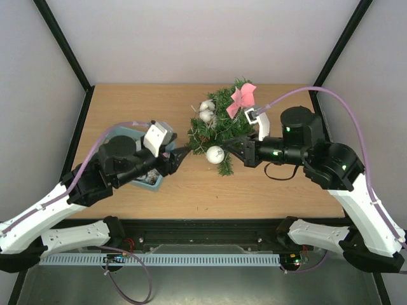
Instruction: Decorate the small christmas tree
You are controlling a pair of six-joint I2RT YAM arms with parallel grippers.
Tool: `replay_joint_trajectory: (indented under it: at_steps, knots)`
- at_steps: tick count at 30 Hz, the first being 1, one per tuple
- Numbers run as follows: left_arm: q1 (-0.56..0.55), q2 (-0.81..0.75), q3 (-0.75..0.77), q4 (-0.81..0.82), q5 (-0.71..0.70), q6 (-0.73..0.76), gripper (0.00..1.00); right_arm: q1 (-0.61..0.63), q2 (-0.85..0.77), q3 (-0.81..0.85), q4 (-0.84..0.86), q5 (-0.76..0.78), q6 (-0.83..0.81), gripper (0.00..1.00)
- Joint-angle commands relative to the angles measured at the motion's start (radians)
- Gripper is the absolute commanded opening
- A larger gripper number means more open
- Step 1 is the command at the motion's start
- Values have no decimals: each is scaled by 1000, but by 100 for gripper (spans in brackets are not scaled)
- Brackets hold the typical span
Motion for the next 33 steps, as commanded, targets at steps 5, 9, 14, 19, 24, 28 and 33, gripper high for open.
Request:
replay_joint_trajectory:
  at_steps: [5,9,14,19,24,28,33]
  knots:
    - [222,21,6,193,263,62,63,5,-51,80,-196,241,22,1]
    - [281,43,-28,288,399,52,63,4,-90,74,-240,320,54,1]
    - [307,74,-42,347,476,85,62,5,-183,-10,-254,400,96,1]
    - [345,98,-61,393,518,96,62,4,-276,-148,-207,412,126,1]
    - [383,98,-69,402,541,114,60,5,-316,-238,-162,378,139,1]
    - [418,101,-72,388,555,118,59,4,-314,-259,-150,368,134,1]
    - [434,89,-135,413,525,64,60,5,-303,-270,-153,366,116,1]
